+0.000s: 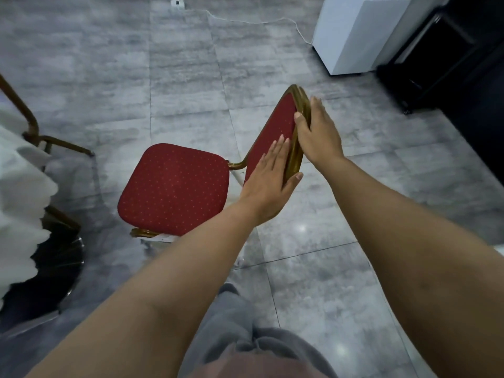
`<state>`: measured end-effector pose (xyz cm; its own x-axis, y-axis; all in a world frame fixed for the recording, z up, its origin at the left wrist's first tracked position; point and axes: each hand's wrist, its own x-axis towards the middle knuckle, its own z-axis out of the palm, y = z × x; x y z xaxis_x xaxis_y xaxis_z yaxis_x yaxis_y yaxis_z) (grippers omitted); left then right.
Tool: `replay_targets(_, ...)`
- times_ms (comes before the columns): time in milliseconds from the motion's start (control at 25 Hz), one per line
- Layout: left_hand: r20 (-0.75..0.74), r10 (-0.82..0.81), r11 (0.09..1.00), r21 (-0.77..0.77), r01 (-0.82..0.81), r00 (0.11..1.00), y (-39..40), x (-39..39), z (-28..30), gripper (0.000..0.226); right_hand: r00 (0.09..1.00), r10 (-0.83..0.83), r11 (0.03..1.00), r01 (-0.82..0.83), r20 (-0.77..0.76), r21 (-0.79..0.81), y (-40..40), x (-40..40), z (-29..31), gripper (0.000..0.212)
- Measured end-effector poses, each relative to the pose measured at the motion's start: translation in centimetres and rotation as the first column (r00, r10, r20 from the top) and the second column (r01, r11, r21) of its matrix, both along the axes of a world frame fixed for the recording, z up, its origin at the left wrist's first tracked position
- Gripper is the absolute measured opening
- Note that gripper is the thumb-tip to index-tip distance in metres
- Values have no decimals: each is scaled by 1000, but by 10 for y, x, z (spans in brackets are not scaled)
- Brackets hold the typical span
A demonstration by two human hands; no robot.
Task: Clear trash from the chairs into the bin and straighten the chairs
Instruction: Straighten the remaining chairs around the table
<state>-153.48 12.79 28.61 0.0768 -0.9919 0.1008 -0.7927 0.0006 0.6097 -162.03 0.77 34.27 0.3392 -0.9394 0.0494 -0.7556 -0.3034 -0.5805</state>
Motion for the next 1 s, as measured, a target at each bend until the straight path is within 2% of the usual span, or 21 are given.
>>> replay_targets(240,-113,-46,992,-119,32,993,-16,-3,-17,70,999,28,998,-29,15,47,-37,24,-12,57)
replay_targets(360,-147,-66,987,-157,43,987,-19,-3,-21,67,997,34,995,-41,75,94,-49,27,-12,55)
replay_targets(720,-164,-75,983,-177,45,984,-27,-5,-21,66,987,111,968,-133,116,213,-82,31,-5,49)
replay_targets(1000,-139,-8,995,-101,-6,990,-31,-11,-18,67,977,138,958,-172,161,227,-97,32,-13,50)
